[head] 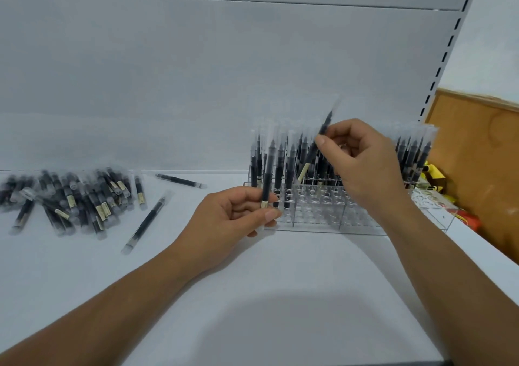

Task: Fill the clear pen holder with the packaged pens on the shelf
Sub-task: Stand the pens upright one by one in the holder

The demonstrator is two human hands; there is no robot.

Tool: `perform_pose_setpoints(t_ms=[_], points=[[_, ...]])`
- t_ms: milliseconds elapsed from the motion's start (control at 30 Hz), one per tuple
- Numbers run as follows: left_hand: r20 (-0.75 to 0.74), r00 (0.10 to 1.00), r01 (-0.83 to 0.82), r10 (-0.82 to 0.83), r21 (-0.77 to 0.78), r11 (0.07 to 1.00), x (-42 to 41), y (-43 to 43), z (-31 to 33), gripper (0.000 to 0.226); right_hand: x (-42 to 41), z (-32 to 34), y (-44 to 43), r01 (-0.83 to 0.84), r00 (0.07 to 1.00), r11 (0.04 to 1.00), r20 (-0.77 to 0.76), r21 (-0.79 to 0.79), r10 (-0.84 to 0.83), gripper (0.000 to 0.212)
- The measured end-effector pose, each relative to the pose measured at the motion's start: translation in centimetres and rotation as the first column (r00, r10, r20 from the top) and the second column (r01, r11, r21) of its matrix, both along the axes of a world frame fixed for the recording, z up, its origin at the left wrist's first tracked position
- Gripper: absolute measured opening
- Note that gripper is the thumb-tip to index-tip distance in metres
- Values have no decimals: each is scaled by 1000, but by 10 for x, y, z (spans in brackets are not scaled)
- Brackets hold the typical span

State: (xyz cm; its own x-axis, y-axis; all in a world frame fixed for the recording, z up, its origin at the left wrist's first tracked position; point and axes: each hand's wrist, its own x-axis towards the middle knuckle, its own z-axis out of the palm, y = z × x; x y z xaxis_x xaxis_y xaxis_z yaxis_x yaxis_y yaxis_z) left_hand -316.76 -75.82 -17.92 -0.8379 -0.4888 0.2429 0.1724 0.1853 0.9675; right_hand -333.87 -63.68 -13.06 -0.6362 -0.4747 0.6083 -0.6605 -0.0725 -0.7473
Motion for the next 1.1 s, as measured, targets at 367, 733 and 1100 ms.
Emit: perform_pose_setpoints(t_ms=[367,733,1100], points=[[13,1000,-5,5,-24,1000,0,1,0,26,-3,-9,-3,60,988,955,-154,291,-15,9],[8,1000,-7,8,-59,998,-1,1,0,28,1,4,11,-34,997,946,-48,322,52,13],[22,1000,-14,18,-168,986,0,2,-2,27,20,0,4,-432,901,877,154,210,406,21]])
